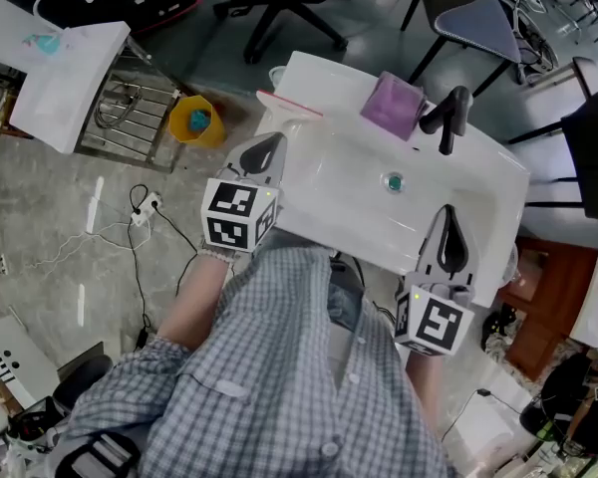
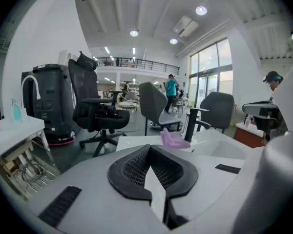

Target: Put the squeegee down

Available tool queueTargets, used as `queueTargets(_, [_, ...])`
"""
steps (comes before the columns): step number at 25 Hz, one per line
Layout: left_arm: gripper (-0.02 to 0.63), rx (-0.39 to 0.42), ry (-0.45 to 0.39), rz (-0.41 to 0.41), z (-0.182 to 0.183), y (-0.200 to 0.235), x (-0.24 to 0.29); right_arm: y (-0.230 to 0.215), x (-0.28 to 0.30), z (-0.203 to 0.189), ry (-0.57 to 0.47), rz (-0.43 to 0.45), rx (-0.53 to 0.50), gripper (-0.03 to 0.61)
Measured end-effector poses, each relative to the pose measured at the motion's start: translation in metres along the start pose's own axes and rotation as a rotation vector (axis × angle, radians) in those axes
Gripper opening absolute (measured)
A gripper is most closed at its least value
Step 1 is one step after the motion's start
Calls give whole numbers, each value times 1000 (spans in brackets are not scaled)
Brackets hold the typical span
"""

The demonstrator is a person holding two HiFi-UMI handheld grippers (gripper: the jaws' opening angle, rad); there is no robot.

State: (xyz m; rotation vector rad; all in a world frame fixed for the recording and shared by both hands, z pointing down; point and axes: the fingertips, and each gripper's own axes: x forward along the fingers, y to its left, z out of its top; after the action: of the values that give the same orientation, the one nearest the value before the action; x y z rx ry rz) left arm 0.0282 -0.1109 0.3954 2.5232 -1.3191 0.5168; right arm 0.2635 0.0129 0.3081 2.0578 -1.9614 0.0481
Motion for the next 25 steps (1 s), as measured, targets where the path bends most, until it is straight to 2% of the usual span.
queueTargets(7, [8, 80, -77, -186, 38, -49, -17, -1, -4, 5, -39, -1, 5, 9])
queueTargets(12, [8, 122, -140, -257, 65, -75, -28, -1, -8, 4, -42, 0, 4, 9])
queueTargets(17, [6, 130, -198, -304, 82, -93, -36, -2, -11, 8, -55, -1, -9, 9])
queueTargets(25, [6, 138, -226, -376, 84, -114, -41, 2, -20, 13, -68, 1, -55, 9])
